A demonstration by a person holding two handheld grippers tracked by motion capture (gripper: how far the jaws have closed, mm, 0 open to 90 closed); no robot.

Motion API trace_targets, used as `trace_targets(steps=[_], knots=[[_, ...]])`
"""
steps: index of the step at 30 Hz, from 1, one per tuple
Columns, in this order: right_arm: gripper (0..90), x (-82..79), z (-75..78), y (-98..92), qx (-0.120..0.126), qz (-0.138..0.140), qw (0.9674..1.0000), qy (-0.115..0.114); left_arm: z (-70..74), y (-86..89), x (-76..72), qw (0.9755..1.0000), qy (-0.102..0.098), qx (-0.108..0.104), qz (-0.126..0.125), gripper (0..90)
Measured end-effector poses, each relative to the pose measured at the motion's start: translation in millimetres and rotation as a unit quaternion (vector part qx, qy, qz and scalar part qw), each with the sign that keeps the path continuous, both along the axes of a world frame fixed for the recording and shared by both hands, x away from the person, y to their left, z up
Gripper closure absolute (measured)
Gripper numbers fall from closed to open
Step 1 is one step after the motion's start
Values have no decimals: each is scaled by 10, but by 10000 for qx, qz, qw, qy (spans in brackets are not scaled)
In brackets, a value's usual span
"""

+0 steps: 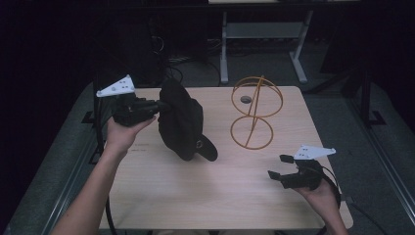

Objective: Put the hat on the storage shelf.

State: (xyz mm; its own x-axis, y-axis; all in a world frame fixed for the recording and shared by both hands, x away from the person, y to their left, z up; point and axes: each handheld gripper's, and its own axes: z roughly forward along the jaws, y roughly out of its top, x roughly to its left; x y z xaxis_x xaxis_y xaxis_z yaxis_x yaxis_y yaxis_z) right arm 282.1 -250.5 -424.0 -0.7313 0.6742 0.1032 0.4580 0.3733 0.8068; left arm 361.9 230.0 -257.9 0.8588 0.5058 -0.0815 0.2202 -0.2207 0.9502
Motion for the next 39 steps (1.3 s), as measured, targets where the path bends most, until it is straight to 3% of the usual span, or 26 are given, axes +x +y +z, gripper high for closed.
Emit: trace_targets(steps=[11, 24, 28, 39], knots=[[223, 5, 27, -67, 31, -79, 9999, -84, 255, -298, 200, 9999, -89, 82, -94, 869], [219, 18, 16, -149, 8, -227, 9997, -93, 414, -582, 440, 9997, -2, 51, -249, 868], [218, 29, 22, -169, 20, -272, 9995, -139, 460, -681, 515, 9995, -43, 137, -276, 868], [216, 33, 73, -241, 205, -322, 9991, -199, 584, -1067, 751, 9986, -70, 214, -474, 868]])
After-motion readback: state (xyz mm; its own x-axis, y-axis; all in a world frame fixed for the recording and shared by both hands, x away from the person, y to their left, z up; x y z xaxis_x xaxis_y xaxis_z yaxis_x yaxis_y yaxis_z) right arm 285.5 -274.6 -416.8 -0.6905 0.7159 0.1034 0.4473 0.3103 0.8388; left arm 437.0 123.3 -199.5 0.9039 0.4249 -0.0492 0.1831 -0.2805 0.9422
